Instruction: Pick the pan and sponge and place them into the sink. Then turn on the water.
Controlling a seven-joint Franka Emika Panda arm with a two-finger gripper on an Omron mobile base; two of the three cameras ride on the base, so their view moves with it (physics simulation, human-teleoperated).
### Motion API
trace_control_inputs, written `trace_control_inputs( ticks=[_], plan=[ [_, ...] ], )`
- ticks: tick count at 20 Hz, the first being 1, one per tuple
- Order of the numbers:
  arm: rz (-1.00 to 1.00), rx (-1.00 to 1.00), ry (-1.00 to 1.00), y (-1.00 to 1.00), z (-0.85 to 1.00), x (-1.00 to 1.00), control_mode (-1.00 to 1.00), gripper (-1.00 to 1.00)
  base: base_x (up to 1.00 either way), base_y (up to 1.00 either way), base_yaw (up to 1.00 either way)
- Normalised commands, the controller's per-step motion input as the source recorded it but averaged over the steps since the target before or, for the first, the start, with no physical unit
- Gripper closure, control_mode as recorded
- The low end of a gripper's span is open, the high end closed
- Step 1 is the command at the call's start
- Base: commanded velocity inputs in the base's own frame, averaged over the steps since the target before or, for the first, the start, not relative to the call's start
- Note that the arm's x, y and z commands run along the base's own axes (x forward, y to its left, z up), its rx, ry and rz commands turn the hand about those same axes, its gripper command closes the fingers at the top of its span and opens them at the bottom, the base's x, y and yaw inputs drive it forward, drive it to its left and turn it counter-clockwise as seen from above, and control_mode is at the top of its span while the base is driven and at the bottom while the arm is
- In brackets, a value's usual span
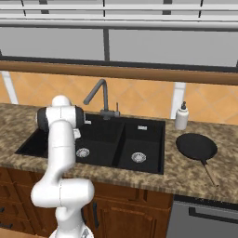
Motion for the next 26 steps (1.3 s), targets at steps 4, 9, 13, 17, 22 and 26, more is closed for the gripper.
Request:
trace_control_inputs(
  ticks=[4, 9, 13, 17, 22, 26],
  plan=[
    [-0.01, 0.01, -0.17, 0.00, 1.00, -0.58, -1.00, -1.00, 0.00, 0.00, 0.00],
    [-0.05, 0.02, -0.15, -0.26, 1.00, -0.77, -1.00, -1.00, 0.00, 0.00, 0.00],
    [-0.02, 0.02, -0.18, -0.64, 1.00, -0.98, -1.00, -1.00, 0.00, 0.00, 0.00],
    [0.00, 0.00, -0.16, -0.57, 1.00, -0.99, -1.00, -1.00, 0.00, 0.00, 0.00],
    [0.00, 0.00, -0.16, -0.51, 1.00, -1.00, -1.00, -1.00, 0.00, 0.00, 0.00],
    [0.00, 0.00, -0.15, -0.40, 1.00, -0.95, -1.00, -1.00, 0.00, 0.00, 0.00]
  ],
)
